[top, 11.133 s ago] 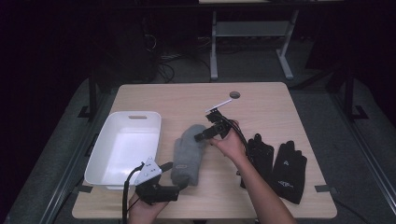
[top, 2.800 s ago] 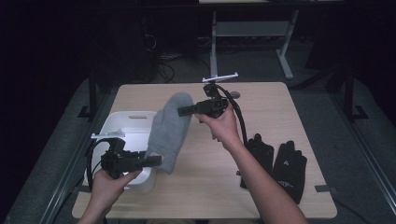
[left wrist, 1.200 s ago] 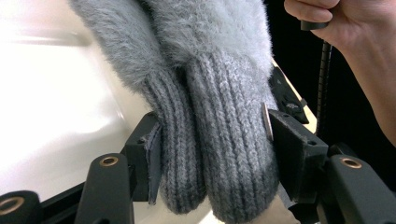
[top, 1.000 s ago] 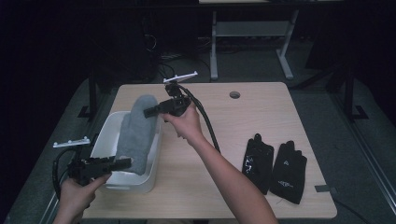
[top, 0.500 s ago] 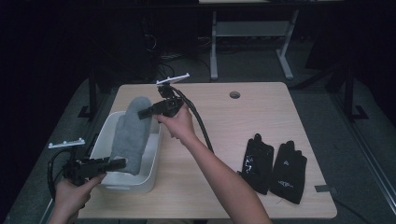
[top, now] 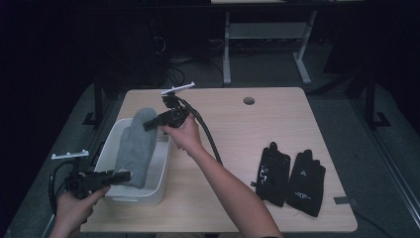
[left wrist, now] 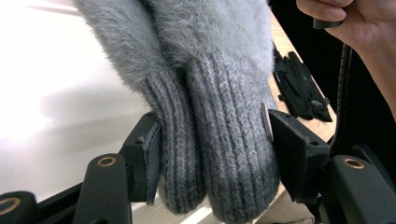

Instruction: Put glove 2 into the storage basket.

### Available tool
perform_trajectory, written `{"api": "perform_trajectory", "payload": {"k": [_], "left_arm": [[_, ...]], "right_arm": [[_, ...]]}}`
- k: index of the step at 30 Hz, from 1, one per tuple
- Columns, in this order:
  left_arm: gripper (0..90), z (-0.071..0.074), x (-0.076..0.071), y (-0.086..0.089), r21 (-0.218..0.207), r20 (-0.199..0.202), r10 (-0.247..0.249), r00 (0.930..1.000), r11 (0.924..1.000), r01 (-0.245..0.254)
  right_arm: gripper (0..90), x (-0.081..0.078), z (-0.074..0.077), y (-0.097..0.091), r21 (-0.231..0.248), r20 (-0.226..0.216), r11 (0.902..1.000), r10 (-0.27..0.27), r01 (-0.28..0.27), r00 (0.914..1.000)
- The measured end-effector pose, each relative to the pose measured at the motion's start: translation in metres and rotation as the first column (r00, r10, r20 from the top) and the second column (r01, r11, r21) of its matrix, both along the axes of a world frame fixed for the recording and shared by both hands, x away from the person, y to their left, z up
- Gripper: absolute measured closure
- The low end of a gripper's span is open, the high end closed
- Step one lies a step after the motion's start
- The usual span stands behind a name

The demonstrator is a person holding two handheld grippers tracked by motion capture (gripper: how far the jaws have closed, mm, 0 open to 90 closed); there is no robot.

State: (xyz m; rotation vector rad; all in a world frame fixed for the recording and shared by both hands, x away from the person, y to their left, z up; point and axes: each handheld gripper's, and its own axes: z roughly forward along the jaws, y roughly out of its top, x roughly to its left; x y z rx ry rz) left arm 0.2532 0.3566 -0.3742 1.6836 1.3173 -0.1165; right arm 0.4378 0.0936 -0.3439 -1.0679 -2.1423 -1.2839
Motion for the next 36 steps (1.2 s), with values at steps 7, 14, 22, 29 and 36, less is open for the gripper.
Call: {"api": "perform_trajectory", "payload": {"k": [7, 14, 22, 29, 36], "left_arm": [[39.4, -0.005, 0.000, 0.002, 0.015, -0.018, 0.001, 0.9998, 0.9999, 0.000], [39.1, -0.010, -0.001, 0.004, 0.045, -0.029, -0.003, 0.9996, 0.9990, 0.005], [38.3, -0.014, 0.001, 0.003, 0.065, -0.045, -0.011, 0.9989, 0.9978, 0.014], [35.2, -0.016, 0.000, 0.004, 0.078, -0.054, -0.002, 0.9985, 0.9969, 0.007], [31.5, -0.013, -0.004, 0.008, 0.099, -0.019, 0.027, 0.9995, 0.9948, -0.025]], "right_arm": [[73.2, 0.001, -0.007, 0.005, -0.016, -0.008, 0.9998, 0.008, -0.008, 0.9999], [73.3, 0.000, -0.017, 0.008, -0.019, -0.019, 0.9998, 0.011, -0.012, 0.9998], [73.3, 0.000, -0.025, 0.008, -0.026, -0.030, 0.9995, 0.019, -0.020, 0.9994], [73.3, 0.000, -0.029, 0.010, -0.031, -0.030, 0.9991, 0.026, -0.027, 0.9992], [74.2, 0.001, -0.039, 0.013, -0.041, -0.044, 0.9981, 0.044, -0.045, 0.9981]]}}
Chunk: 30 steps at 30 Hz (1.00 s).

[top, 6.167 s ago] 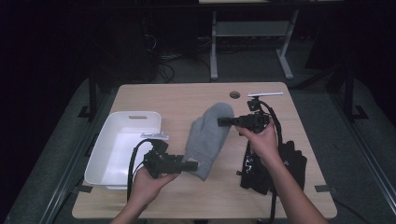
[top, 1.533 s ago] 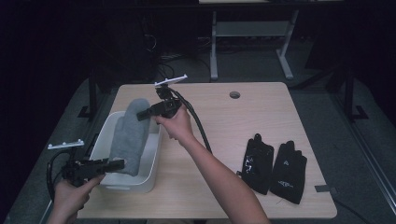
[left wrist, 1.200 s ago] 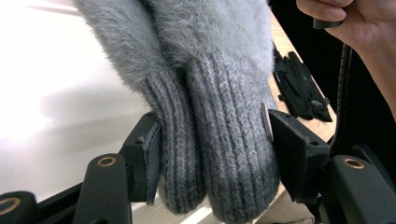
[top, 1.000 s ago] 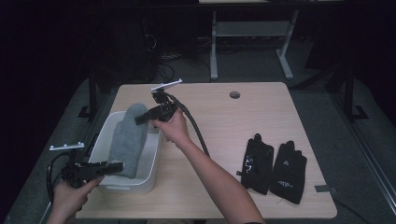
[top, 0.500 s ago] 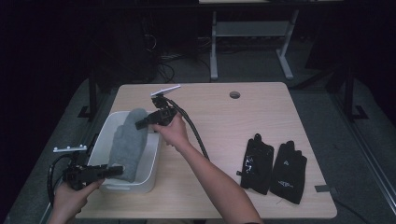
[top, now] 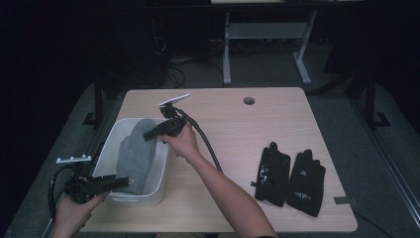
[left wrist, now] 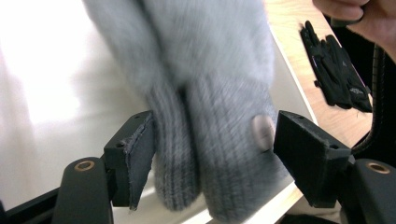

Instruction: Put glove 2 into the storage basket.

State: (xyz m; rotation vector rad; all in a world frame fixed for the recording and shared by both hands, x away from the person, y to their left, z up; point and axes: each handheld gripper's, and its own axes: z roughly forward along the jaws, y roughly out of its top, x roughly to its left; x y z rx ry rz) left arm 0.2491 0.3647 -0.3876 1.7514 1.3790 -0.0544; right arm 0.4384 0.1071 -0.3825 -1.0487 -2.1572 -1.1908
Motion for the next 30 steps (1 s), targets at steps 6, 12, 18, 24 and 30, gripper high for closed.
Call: {"api": "perform_trajectory", "payload": {"k": [6, 12, 18, 24, 30], "left_arm": [[31.6, 0.002, -0.001, 0.000, -0.002, 0.003, 0.000, 1.0000, 1.0000, 0.000], [31.6, 0.004, -0.001, -0.001, -0.009, 0.017, 0.005, 0.9998, 0.9999, -0.004], [31.5, 0.006, -0.001, -0.002, -0.010, 0.030, 0.005, 0.9995, 0.9999, -0.005], [31.5, 0.011, 0.000, -0.005, -0.004, 0.045, 0.000, 0.9990, 1.0000, 0.000], [31.5, 0.015, 0.001, -0.009, 0.001, 0.062, -0.011, 0.9980, 0.9999, 0.011]], "right_arm": [[74.3, -0.002, -0.010, 0.008, -0.044, -0.003, 0.9988, 0.021, -0.021, 0.9998], [74.0, -0.003, -0.014, 0.017, -0.076, 0.004, 0.9964, 0.038, -0.037, 0.9993], [67.9, -0.001, -0.015, 0.019, -0.083, 0.016, 0.9961, 0.032, -0.031, 0.9994], [61.8, 0.000, -0.007, 0.014, -0.097, 0.065, 0.9953, 0.005, 0.002, 0.9979], [58.3, 0.003, 0.003, 0.005, -0.096, 0.096, 0.9950, -0.019, 0.028, 0.9952]]}}
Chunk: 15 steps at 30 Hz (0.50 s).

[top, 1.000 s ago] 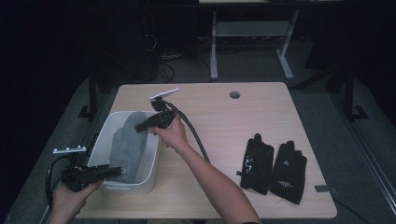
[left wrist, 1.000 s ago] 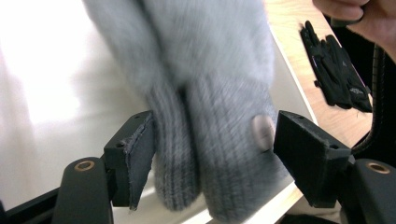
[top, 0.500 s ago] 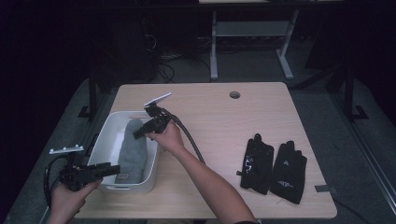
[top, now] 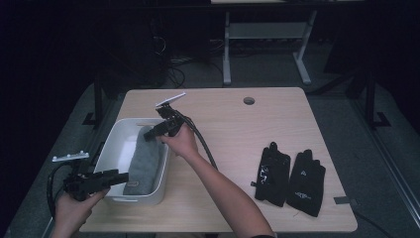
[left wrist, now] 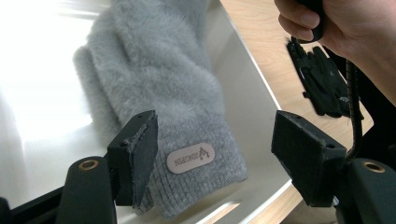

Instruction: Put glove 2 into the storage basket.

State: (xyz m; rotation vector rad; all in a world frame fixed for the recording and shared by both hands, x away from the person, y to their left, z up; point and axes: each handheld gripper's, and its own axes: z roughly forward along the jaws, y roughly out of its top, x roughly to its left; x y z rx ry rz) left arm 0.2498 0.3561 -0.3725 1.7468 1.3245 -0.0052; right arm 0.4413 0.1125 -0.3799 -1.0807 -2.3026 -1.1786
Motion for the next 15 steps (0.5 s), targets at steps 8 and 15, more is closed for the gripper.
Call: {"api": "perform_trajectory", "payload": {"k": [8, 15], "left_arm": [[31.5, 0.004, 0.000, -0.004, 0.004, 0.012, -0.005, 0.9999, 1.0000, 0.005], [31.5, 0.009, 0.001, -0.009, 0.004, 0.025, -0.015, 0.9996, 0.9999, 0.015]], "right_arm": [[56.7, 0.003, 0.008, -0.011, 0.025, 0.018, 0.9992, -0.031, 0.030, 0.9994], [56.8, 0.002, 0.015, -0.020, 0.037, 0.022, 0.9988, -0.033, 0.033, 0.9992]]}}
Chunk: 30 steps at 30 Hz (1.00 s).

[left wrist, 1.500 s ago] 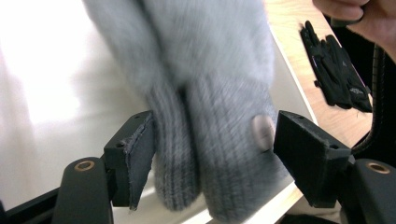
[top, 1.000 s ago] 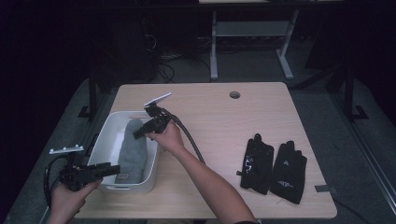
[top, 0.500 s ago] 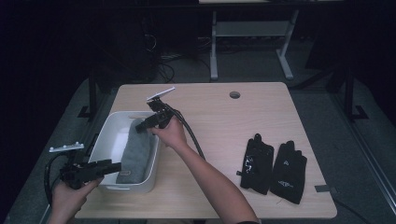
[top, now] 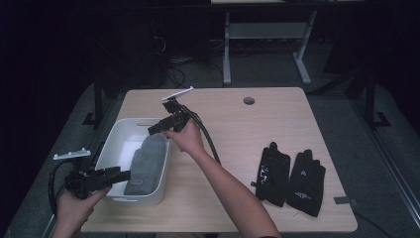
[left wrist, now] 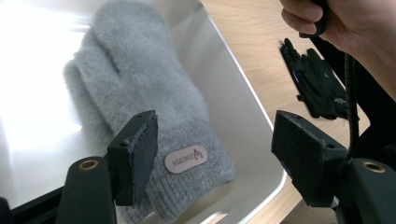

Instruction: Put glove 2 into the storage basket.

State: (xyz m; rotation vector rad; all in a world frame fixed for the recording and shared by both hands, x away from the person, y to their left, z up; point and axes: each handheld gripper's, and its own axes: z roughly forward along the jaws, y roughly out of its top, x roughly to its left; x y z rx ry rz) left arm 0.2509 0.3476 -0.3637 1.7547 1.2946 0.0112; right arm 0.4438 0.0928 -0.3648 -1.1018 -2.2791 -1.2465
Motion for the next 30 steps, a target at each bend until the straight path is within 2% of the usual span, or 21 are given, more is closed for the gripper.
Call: {"api": "perform_trajectory", "payload": {"k": [13, 18, 30], "left_arm": [[31.4, 0.009, 0.005, -0.015, -0.003, 0.021, -0.029, 0.9994, 0.9996, 0.029], [31.2, 0.010, 0.007, -0.023, -0.004, 0.017, -0.041, 0.9990, 0.9991, 0.041], [29.4, 0.016, 0.015, -0.039, 0.000, 0.022, -0.067, 0.9975, 0.9978, 0.067]], "right_arm": [[52.6, -0.003, 0.011, -0.022, 0.069, -0.014, 0.9974, 0.022, -0.021, 0.9997], [51.0, -0.004, 0.013, -0.031, 0.095, -0.016, 0.9951, 0.028, -0.027, 0.9995], [49.6, -0.005, 0.016, -0.055, 0.127, -0.016, 0.9915, 0.029, -0.026, 0.9995]]}}
